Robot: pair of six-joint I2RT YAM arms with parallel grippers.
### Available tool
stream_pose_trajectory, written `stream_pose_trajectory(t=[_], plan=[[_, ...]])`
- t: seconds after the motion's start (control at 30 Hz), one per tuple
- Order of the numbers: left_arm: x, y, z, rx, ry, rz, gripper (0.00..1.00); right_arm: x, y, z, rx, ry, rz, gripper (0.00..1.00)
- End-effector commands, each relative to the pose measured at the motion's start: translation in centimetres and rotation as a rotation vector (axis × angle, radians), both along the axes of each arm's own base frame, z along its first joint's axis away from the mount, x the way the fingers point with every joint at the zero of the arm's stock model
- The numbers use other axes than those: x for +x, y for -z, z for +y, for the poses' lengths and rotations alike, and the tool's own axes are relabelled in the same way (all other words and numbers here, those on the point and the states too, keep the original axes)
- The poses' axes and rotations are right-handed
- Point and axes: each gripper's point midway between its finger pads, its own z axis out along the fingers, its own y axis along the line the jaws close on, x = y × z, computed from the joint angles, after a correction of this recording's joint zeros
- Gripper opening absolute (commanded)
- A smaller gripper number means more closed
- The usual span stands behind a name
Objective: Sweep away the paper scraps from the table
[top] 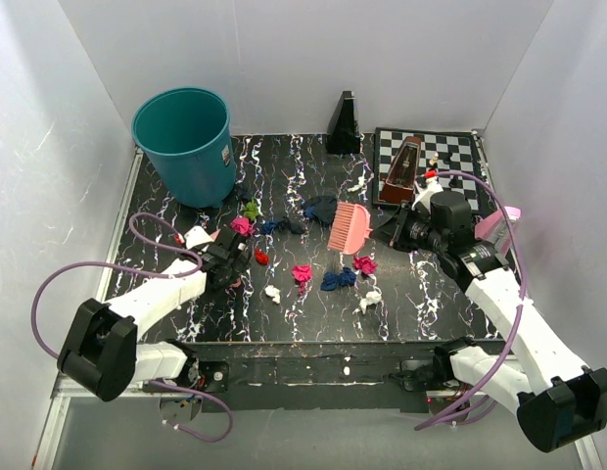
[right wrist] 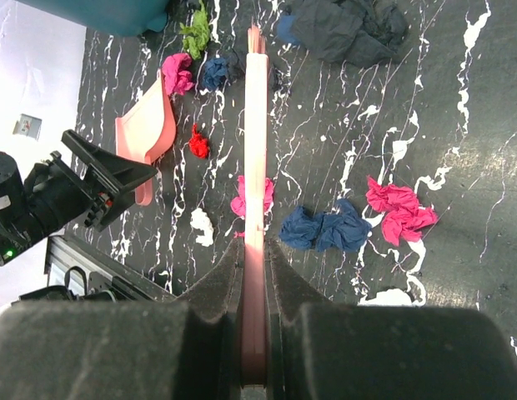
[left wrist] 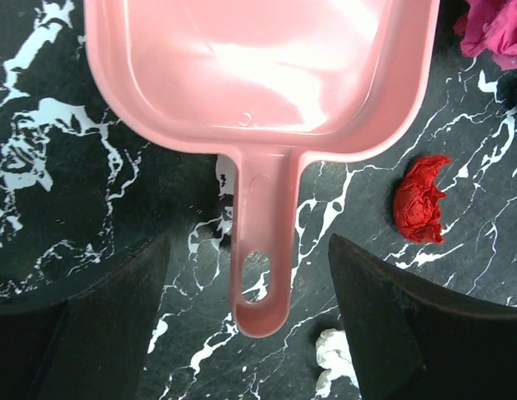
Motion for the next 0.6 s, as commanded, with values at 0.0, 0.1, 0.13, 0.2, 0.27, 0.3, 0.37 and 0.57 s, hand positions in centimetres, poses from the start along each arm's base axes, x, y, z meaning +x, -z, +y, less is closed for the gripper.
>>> stream_pose_trajectory(t=[0.0, 0.1, 0.13, 0.2, 0.27, 0.3, 0.37, 0.57], plan=[[1.3, -0.1, -0.7, -0.009, 0.007, -0.046, 0.72, 0.2, 0.1, 0.5, 0.018, -0.026, -0.004, 0.01], [1.6, 0.1, -1.1, -0.013, 0.033, -0.045, 0.42, 0.2, 0.5, 1.0, 0.02, -0.057, 0.039, 0.01], [1.6, -0.1, -1.2, -0.008, 0.042, -0.043, 0.33, 0.2, 0.5, 1.3, 0.021, -0.072, 0.048, 0.01], [1.1, -0.5, -0.5, 0.022, 0.024, -0.017, 0.3, 0.1, 0.8, 1.9, 0.023, -0.11, 0.075, 0.01], [0.8, -2.0, 0.5, 0.055, 0.008, -0.025, 0.3, -0.1, 0.8, 2.8, 0.04, -0.173, 0.096, 0.01], [0.6, -2.9, 1.1, 0.075, -0.002, -0.042, 0.3, -0.2, 0.7, 3.2, 0.051, -0.198, 0.109, 0.01], [-0.1, -4.6, 2.3, 0.103, -0.006, -0.074, 0.29, -0.2, 0.8, 4.3, 0.067, -0.24, 0.144, 0.01], [-2.7, -10.3, 5.5, 0.128, -0.029, -0.214, 0.31, -0.3, -0.2, 10.0, 0.094, -0.398, 0.17, 0.01]])
